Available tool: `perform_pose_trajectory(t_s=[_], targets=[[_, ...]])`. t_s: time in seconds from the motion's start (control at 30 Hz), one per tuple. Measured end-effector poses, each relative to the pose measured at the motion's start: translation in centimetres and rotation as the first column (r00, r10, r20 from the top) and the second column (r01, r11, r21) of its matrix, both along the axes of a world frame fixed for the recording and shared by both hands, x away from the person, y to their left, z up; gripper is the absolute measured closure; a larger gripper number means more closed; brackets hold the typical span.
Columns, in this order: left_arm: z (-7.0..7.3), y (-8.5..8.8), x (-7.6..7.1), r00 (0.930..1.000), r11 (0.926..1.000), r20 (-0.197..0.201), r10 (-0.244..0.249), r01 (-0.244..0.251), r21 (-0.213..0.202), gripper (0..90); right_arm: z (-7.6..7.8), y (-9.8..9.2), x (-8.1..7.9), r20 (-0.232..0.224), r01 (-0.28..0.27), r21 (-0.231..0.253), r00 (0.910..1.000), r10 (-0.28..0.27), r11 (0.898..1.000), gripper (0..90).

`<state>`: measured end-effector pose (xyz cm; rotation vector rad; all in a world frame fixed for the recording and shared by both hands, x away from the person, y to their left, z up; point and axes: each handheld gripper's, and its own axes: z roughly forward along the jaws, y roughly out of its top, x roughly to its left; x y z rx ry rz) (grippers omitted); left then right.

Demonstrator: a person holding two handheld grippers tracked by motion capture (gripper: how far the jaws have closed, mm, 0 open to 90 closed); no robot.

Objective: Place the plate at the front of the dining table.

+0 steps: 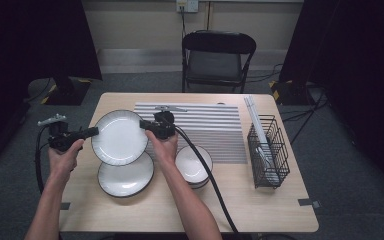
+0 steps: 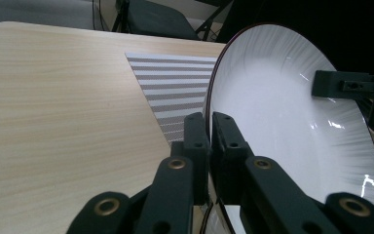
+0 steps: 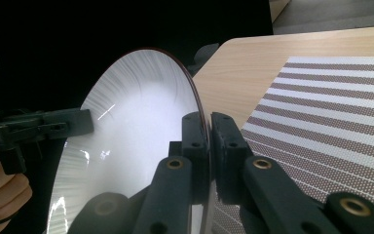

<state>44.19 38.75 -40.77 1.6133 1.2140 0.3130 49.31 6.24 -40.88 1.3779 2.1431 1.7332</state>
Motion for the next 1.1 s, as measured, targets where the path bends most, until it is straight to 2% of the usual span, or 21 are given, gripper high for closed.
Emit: perform_pose_trajectory(t_s=[0.23, 0.53, 0.57, 0.77, 1.0, 1.1], targets=[[0.7, -0.1, 0.1, 1.0000, 0.9999, 0.009, 0.001, -0.001, -0.016, 86.0, 1.0, -0.2, 0.0, 0.011, 0.005, -0.001, 0.9999, -0.005, 1.000, 85.3], [2.2, -0.8, 0.4, 0.9991, 0.9992, 0.040, -0.015, 0.016, -0.036, 85.8, 3.6, -0.8, 0.0, 0.047, 0.012, -0.006, 0.9988, -0.012, 1.000, 85.0], [2.4, -0.9, 0.4, 0.9988, 0.9994, 0.046, -0.016, 0.017, -0.029, 85.7, 3.8, -0.9, 0.0, 0.050, 0.014, -0.006, 0.9987, -0.014, 1.000, 84.9], [3.5, -2.1, 0.8, 0.9978, 0.9986, 0.060, -0.028, 0.030, -0.043, 85.6, 5.1, -2.0, 0.0, 0.068, 0.027, -0.009, 0.9973, -0.027, 1.000, 84.9], [4.2, -4.0, 1.3, 0.9962, 0.9982, 0.068, -0.053, 0.055, -0.024, 85.2, 6.1, -3.8, -0.1, 0.080, 0.047, -0.021, 0.9958, -0.045, 0.999, 84.9], [4.0, -4.6, 1.5, 0.9958, 0.9969, 0.069, -0.061, 0.064, -0.046, 85.1, 6.3, -4.6, -0.1, 0.083, 0.057, -0.019, 0.9950, -0.055, 0.998, 84.8]])
